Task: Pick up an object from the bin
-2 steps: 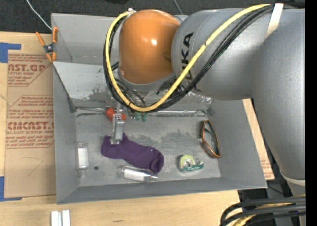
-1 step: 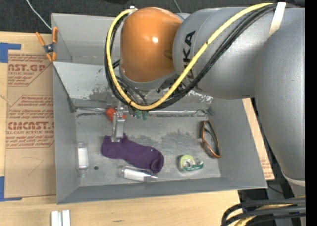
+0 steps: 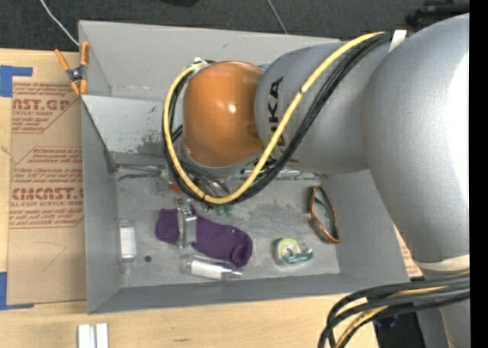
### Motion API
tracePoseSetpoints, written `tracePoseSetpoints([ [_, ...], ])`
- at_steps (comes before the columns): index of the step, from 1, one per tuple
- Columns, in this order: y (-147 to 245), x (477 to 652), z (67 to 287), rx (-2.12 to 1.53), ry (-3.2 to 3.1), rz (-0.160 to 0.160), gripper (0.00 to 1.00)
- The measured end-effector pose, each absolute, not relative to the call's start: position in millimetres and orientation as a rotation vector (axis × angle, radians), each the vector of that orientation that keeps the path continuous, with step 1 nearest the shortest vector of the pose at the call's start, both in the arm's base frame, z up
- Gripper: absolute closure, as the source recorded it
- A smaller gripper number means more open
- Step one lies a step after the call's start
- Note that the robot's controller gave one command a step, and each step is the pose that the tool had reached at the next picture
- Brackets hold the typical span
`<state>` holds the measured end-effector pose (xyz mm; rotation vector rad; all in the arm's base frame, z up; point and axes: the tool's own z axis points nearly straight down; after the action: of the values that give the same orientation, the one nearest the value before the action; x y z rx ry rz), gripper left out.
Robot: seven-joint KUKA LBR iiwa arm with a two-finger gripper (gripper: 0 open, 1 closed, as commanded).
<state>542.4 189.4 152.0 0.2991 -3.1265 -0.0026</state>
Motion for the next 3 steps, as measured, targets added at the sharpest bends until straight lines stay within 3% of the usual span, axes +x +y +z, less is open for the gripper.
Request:
tracePoseSetpoints([
  [1,165.1,508.1,149.3,0.576,-3.091,-0.003,0.00],
  [2,175.5,534.1,88.3,0.801,-3.041,-0.004,0.00],
  [3,163.4,541.5,82.3,1.070,-2.959,-0.004,0.00],
])
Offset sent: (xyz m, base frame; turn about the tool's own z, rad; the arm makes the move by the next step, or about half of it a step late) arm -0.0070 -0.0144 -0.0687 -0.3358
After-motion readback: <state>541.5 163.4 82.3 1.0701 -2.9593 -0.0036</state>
